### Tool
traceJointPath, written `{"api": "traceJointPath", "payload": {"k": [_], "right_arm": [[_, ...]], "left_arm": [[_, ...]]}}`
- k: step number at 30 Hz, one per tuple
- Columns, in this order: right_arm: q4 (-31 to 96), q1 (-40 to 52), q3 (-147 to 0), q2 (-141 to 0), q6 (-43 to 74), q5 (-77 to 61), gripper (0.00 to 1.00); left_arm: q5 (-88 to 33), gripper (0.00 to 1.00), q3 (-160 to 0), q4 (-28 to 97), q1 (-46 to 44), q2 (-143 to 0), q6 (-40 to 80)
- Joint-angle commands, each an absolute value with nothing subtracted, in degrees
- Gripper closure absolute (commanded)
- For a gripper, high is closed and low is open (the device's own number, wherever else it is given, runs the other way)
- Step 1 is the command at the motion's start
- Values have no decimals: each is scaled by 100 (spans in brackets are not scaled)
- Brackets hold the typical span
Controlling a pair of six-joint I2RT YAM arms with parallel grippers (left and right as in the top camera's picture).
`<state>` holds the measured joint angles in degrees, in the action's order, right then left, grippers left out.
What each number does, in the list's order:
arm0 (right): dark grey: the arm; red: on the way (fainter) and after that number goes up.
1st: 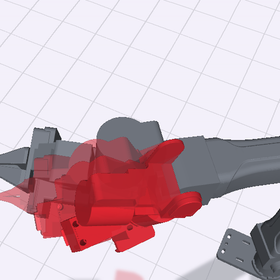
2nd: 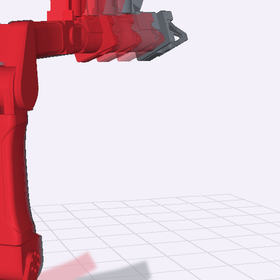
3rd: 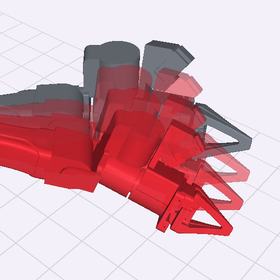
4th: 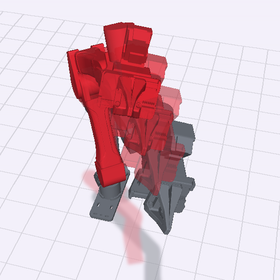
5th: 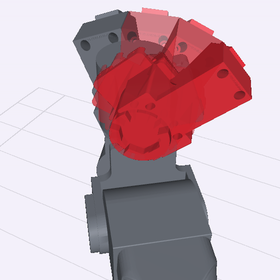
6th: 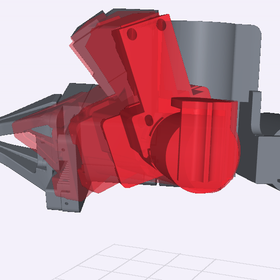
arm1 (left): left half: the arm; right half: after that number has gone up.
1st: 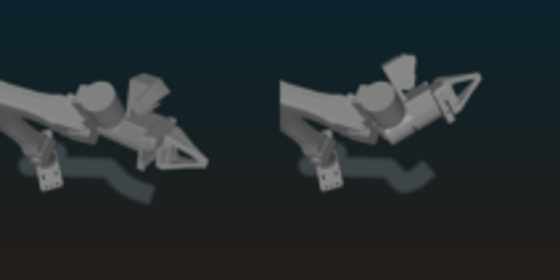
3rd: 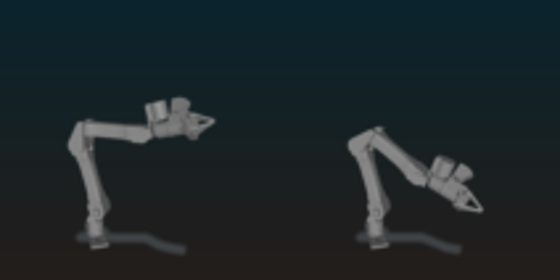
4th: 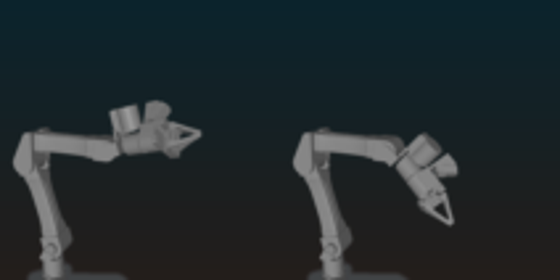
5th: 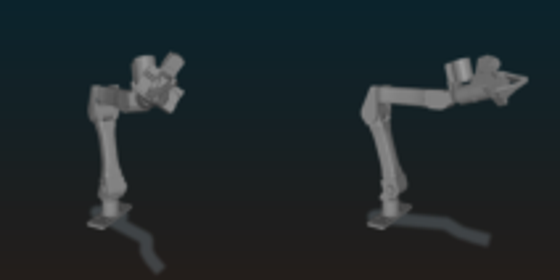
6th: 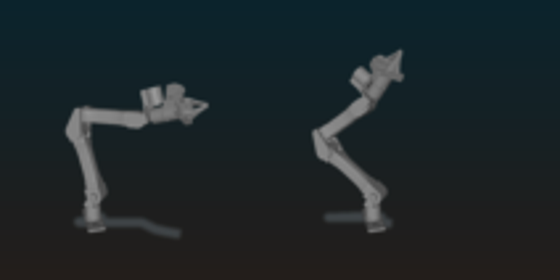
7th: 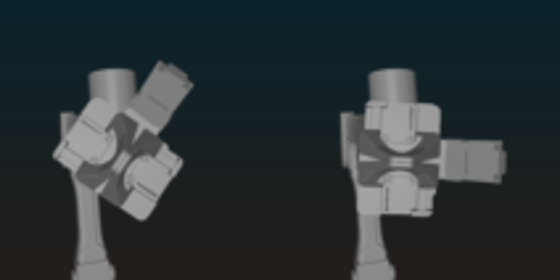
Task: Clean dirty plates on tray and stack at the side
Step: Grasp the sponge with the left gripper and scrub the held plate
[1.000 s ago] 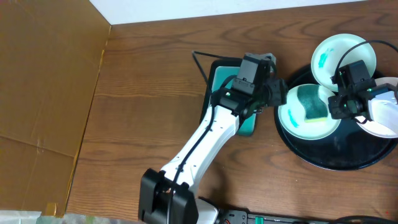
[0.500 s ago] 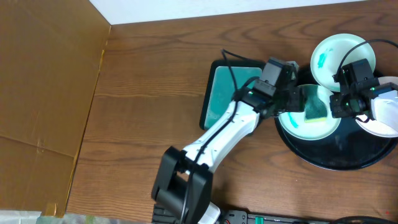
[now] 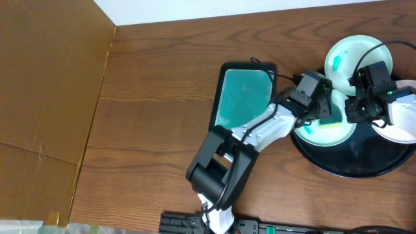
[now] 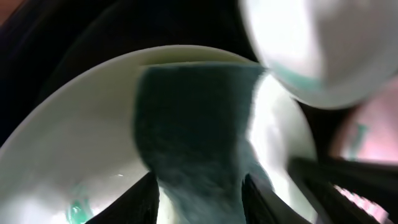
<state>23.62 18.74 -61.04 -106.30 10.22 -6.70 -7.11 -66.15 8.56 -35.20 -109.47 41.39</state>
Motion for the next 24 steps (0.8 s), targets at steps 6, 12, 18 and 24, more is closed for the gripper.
{"api": "traceJointPath", "payload": {"k": [6, 12, 18, 24], "right_arm": [[2381, 1883, -6097, -10674, 1022, -760, 99], [2405, 1883, -6097, -10674, 1022, -760, 99], [2408, 1883, -6097, -10674, 1022, -760, 99], [2408, 1883, -6097, -10674, 1024, -760, 99]], "left_arm": [[-75, 46, -6622, 408, -3802, -11118, 4637], [34, 46, -6622, 379, -3857, -11118, 4617], [119, 46, -6622, 427, -3870, -11124, 4305], [115, 46, -6604, 679, -3931, -11124, 4163]]}}
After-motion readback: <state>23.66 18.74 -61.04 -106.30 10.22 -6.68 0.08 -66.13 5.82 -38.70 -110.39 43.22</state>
